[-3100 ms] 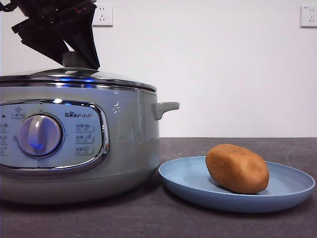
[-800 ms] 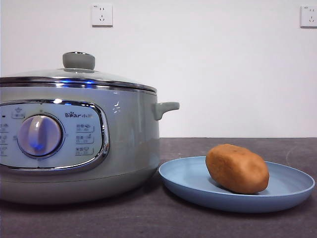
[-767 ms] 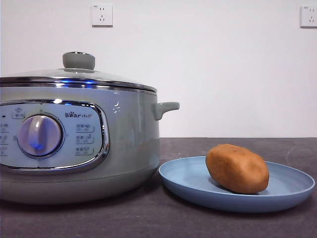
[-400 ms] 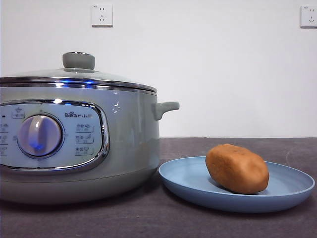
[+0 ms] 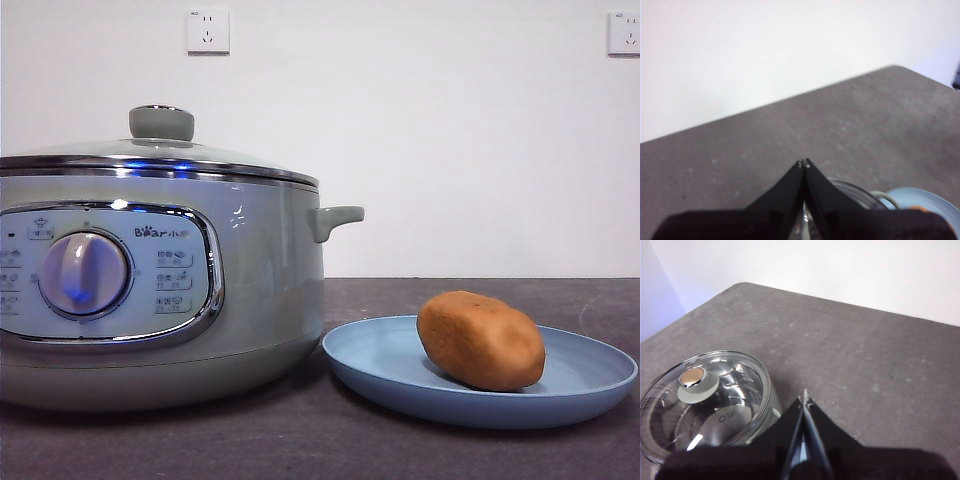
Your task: Take the potato out from the steamer,put the potato on the plate,close the lid
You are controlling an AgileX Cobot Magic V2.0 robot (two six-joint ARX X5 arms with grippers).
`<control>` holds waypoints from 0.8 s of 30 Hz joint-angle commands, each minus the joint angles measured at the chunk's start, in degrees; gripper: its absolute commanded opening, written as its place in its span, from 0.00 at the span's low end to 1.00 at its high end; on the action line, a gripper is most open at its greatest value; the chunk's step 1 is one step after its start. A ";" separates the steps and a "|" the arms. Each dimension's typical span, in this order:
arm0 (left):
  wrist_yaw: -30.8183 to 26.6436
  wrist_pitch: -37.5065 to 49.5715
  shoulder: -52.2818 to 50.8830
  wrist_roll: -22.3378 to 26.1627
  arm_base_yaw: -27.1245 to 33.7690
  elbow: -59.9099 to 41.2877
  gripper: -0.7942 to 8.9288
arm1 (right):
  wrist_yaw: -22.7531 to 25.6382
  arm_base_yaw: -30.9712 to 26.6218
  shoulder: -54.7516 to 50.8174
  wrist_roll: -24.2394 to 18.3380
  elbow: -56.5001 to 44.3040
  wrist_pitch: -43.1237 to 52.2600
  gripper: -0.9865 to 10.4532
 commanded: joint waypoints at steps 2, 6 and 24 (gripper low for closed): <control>0.24 13.46 -4.04 0.59 2.29 -12.33 0.08 | 0.20 0.09 -0.02 -0.02 0.09 0.11 0.09; 0.31 27.12 -9.09 -1.88 4.76 -25.77 0.08 | 0.17 0.09 0.00 -0.04 0.09 0.11 0.09; 0.24 43.23 -30.86 -14.73 17.03 -63.23 0.08 | 0.20 0.09 -0.02 -0.02 0.09 0.11 0.09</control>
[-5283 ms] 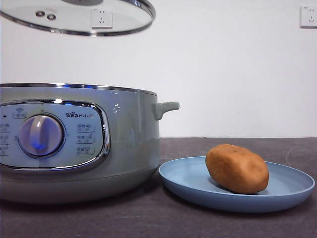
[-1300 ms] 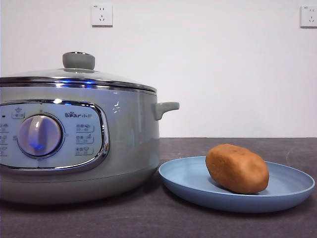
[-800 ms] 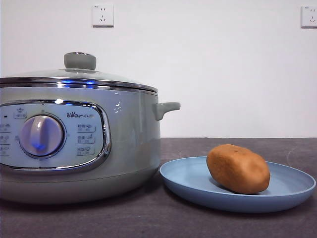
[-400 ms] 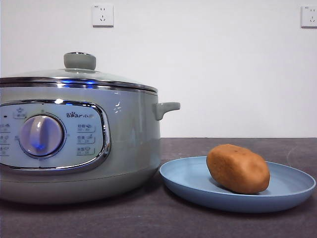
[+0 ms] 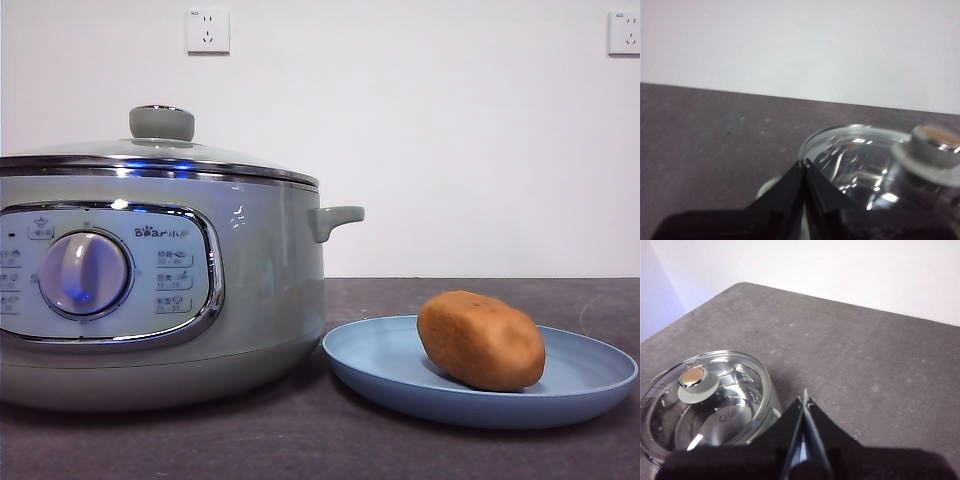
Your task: Take the potato out from the steamer,put the potato on the plate,close the lid
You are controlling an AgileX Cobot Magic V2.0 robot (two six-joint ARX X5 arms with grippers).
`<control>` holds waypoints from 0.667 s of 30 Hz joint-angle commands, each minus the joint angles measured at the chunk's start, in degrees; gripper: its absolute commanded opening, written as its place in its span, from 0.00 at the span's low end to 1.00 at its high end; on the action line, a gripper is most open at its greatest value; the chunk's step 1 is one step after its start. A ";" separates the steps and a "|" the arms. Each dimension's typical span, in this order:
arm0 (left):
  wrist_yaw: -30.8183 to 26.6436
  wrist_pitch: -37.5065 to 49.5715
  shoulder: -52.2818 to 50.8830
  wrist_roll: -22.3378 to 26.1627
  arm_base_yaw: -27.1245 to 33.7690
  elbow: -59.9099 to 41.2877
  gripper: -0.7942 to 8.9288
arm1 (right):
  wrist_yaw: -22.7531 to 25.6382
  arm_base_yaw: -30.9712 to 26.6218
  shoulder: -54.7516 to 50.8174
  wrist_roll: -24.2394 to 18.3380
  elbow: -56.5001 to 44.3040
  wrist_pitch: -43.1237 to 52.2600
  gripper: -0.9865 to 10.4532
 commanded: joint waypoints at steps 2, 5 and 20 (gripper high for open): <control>-0.07 0.66 -3.08 -2.08 1.64 -4.09 0.08 | 0.17 0.09 -0.02 0.00 0.09 0.11 0.09; -0.13 0.66 -4.68 -2.16 2.54 -5.86 0.08 | 0.17 0.09 -0.02 0.00 0.09 0.11 0.09; -1.14 -10.69 -10.12 -2.08 4.35 -8.11 0.08 | 0.17 0.09 -0.02 -0.02 0.09 0.11 0.09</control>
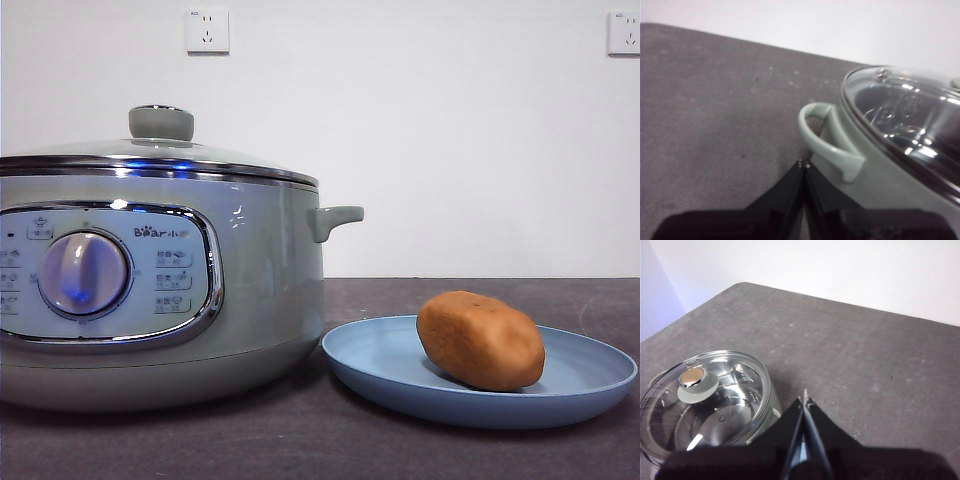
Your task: Take the potato out from the steamer,put the potato on the plate,close the lid
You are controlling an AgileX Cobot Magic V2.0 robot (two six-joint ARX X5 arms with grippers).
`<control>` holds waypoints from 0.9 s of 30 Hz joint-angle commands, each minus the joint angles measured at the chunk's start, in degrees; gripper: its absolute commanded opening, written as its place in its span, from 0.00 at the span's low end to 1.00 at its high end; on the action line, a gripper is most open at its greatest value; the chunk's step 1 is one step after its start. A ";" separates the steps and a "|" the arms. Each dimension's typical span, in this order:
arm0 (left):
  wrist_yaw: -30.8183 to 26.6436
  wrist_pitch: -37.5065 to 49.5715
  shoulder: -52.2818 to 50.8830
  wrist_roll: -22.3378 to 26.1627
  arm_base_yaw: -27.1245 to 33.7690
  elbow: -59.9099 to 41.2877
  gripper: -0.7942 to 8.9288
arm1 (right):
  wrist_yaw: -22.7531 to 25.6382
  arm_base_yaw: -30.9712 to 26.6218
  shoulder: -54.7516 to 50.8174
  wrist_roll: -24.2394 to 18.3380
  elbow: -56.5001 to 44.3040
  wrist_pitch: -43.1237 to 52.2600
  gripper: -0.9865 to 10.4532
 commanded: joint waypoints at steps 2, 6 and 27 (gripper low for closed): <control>-0.92 -2.56 -2.60 -0.35 0.20 -1.36 0.08 | 0.17 0.09 -0.02 -0.04 0.09 0.11 0.09; -1.20 -6.51 -4.96 -0.33 0.20 -1.36 0.08 | 0.17 0.09 -0.02 -0.02 0.09 0.11 0.09; -1.18 -6.95 -6.05 0.96 0.20 -1.33 0.08 | 0.15 0.09 -0.02 -0.02 0.09 0.11 0.09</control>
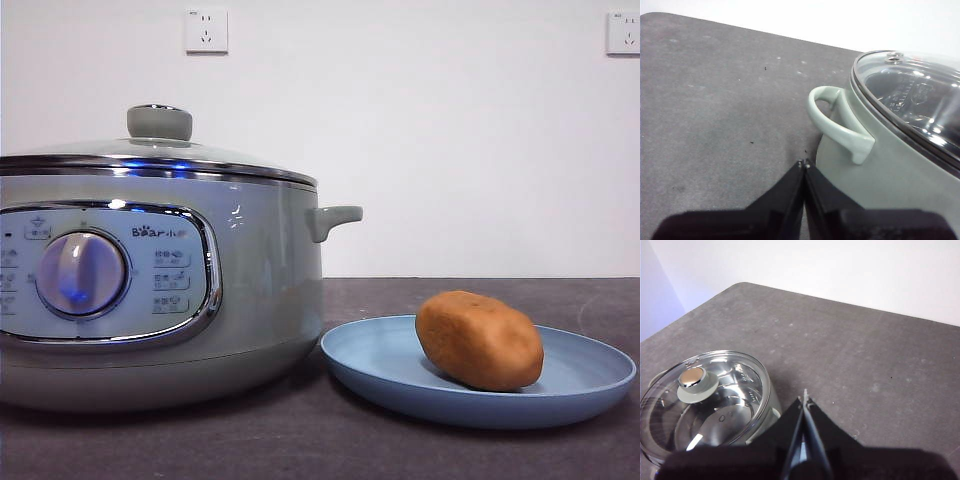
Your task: Take the potato out from the steamer,put the potato on the plate,close the lid
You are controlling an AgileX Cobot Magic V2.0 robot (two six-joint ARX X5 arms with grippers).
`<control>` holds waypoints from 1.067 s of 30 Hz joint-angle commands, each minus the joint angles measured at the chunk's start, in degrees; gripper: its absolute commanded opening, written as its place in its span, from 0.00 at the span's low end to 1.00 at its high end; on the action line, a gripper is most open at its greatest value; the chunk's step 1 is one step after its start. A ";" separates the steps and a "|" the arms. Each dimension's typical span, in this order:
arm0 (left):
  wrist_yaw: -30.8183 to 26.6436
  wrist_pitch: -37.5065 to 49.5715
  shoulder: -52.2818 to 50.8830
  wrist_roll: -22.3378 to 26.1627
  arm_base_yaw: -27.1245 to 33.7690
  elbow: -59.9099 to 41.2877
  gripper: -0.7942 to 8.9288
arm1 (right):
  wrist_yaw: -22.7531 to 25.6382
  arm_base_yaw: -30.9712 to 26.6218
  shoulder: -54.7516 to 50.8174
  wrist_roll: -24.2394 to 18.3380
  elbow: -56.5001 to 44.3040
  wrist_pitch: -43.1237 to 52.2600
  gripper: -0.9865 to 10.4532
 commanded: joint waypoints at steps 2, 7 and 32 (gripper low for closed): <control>-0.09 0.24 -0.17 0.70 0.20 -0.79 0.08 | 0.20 0.09 -0.02 0.00 0.09 0.11 0.09; -0.09 0.24 -0.17 0.70 0.20 -0.79 0.08 | 0.20 0.09 -0.02 -0.02 0.09 0.11 0.09; -0.09 0.24 -0.17 0.70 0.20 -0.79 0.08 | 1.25 -21.38 -4.50 0.04 -7.74 -5.75 0.09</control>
